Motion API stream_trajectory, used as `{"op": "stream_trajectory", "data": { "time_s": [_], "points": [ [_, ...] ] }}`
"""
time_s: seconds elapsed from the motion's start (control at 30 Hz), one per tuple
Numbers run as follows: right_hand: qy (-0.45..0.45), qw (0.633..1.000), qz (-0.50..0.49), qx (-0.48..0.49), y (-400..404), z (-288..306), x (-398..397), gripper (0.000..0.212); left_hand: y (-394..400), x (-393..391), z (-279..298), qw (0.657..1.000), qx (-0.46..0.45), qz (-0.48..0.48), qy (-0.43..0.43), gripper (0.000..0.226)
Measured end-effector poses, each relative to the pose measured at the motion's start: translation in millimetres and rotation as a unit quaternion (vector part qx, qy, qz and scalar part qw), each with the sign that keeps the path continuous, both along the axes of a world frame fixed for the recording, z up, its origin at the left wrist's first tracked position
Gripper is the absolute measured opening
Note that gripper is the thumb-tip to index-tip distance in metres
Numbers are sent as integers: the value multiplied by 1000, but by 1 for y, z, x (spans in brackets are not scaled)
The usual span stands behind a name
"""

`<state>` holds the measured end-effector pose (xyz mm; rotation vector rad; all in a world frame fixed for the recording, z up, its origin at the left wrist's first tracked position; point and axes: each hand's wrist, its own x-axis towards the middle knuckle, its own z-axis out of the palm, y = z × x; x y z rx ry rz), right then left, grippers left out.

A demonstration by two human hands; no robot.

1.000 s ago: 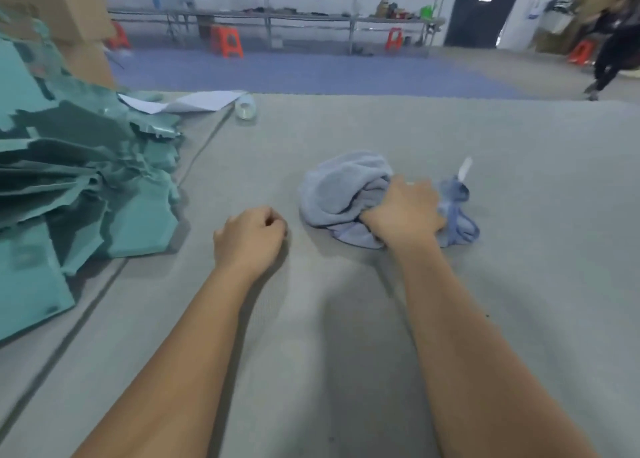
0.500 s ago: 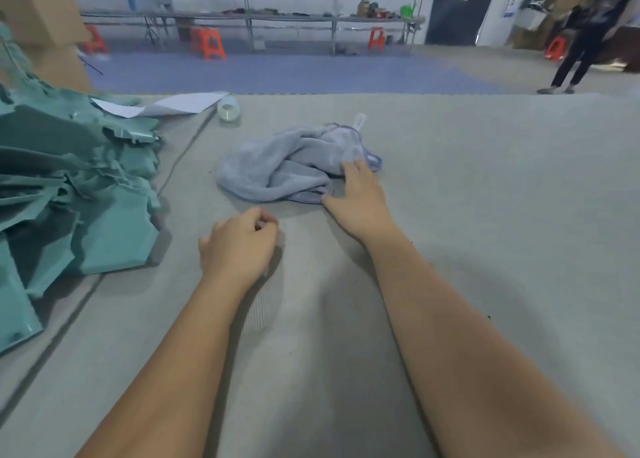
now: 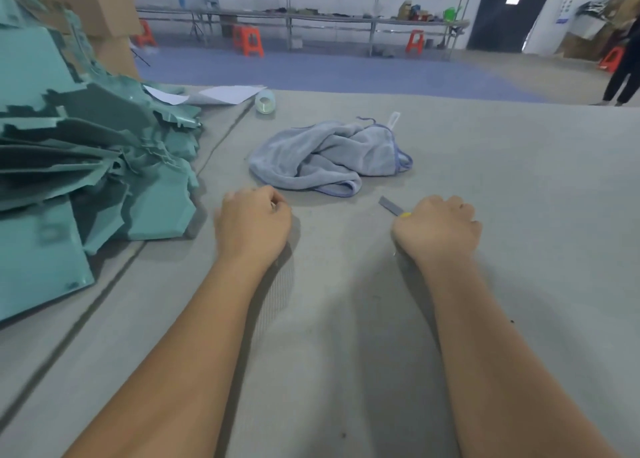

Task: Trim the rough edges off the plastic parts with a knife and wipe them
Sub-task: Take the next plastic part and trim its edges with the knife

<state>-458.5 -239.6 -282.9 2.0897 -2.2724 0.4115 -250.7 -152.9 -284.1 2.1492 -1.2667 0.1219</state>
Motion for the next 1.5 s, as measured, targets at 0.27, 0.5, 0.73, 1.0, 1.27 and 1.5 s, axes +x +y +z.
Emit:
{"op": "stream_trajectory", "data": {
  "time_s": [0.27, 0.5, 0.73, 1.0, 1.27, 1.5],
  "points": [
    [-56, 998, 34, 9, 10, 1, -6, 31, 14, 35, 3, 957, 218, 187, -34, 50],
    [-228, 969, 74, -58, 16, 7, -2, 7, 23, 55, 8, 975, 105, 182, -70, 52],
    [-467, 880, 83, -34, 16, 1, 8, 3, 29, 66, 15, 978, -25, 202, -45, 32],
    [-519, 851, 80, -20, 6, -2, 13, 28, 20, 56, 87, 836, -463, 63, 288, 24],
    [-726, 679, 104, 37, 5, 6, 16, 17, -7, -25, 3, 947, -95, -281, 124, 37],
    [-677, 719, 138, 76, 7, 2, 19, 21, 5, -30, 8, 875, 5, -336, 349, 20]
  ]
}}
